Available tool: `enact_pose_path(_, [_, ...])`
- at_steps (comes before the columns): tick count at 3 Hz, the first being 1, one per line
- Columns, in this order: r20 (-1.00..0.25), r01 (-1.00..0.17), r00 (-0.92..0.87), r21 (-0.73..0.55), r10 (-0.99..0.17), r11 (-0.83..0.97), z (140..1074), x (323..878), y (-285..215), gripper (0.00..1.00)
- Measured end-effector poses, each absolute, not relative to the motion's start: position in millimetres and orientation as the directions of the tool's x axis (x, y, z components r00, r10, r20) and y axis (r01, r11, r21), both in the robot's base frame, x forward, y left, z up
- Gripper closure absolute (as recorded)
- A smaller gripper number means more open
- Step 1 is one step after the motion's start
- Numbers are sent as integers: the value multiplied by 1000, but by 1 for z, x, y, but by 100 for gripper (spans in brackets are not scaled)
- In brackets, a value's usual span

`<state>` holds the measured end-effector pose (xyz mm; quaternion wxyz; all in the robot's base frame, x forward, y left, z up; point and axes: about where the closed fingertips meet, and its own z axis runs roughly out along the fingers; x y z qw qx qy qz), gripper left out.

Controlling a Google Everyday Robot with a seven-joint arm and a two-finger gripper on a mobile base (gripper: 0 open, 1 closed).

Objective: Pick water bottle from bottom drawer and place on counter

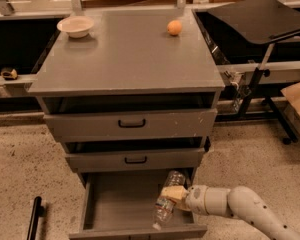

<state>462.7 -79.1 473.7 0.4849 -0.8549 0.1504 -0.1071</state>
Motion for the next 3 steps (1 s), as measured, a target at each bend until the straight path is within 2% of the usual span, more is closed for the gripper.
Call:
enact_pose_path(1, [197,-32,907,-849,-373,-527,533,423,-91,100])
enact_pose_path(2, [207,-57,880,-847,-427,-528,536,408,-116,100])
enact_pose_path(3, [262,-13,887,-810,-381,-586,558,413,-115,100])
